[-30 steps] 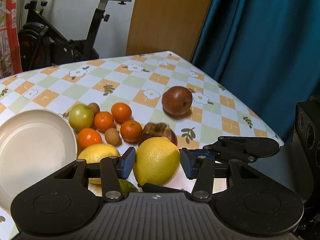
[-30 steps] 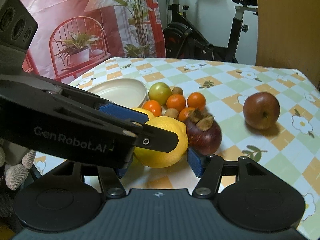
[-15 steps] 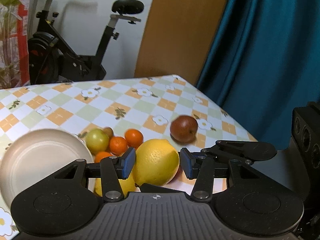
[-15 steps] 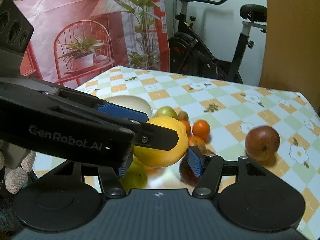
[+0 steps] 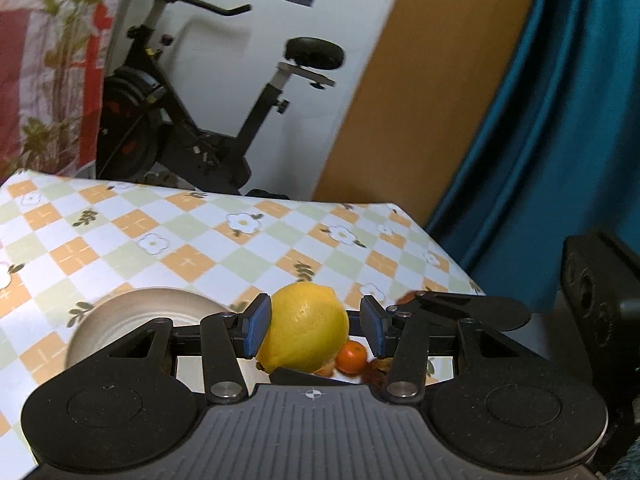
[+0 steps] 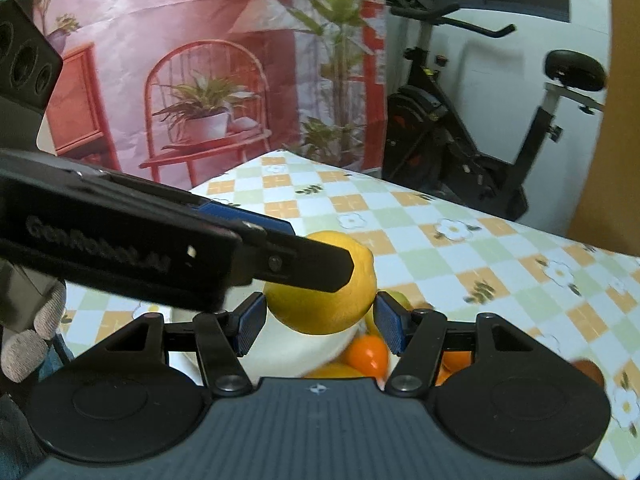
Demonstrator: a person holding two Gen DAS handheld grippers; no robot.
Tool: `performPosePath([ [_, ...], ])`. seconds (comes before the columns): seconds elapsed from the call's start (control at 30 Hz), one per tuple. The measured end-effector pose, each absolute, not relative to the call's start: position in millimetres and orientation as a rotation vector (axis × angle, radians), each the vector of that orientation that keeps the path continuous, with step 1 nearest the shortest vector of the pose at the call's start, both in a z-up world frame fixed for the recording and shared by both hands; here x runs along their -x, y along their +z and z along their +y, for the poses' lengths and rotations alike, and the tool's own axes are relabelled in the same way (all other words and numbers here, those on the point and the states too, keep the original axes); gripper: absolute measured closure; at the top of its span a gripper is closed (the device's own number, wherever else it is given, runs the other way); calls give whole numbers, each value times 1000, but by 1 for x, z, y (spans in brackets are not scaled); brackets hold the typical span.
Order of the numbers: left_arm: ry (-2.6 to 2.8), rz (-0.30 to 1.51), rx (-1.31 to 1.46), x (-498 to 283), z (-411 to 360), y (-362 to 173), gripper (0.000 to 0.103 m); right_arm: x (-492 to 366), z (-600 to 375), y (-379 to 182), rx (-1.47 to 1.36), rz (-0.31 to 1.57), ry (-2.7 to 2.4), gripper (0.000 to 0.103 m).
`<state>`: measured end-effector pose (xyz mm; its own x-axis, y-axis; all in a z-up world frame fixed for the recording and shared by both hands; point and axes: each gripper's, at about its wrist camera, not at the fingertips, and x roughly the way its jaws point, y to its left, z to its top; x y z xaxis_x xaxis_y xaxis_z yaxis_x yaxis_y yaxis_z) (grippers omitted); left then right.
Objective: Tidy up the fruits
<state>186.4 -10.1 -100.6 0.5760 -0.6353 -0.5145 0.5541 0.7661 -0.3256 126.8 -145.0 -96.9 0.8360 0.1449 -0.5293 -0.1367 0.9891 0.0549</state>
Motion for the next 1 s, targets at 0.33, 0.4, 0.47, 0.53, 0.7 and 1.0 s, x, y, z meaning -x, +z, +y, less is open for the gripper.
performPosePath([
  [0.33, -604, 727, 244, -220, 36, -129, 53, -191, -111, -108, 38, 617, 240, 43],
  [0.4, -606, 724, 262, -222, 40, -136, 53, -202, -107, -109, 38, 618, 250, 52],
  [0.47, -583, 744, 270, -230, 42, -146, 54, -212, -99, -112, 43, 633, 290, 63],
  [0.53, -578, 777, 312, -241, 49, -161, 52, -223, -87, -122, 106, 672, 286, 57],
  [0.7, -522, 822, 376, -254, 74, -180, 54, -241, -78, -136, 85, 700, 316, 53],
  [1.0, -479, 770, 373, -247, 93, -174, 54, -235, -70, -136, 124, 705, 342, 52],
])
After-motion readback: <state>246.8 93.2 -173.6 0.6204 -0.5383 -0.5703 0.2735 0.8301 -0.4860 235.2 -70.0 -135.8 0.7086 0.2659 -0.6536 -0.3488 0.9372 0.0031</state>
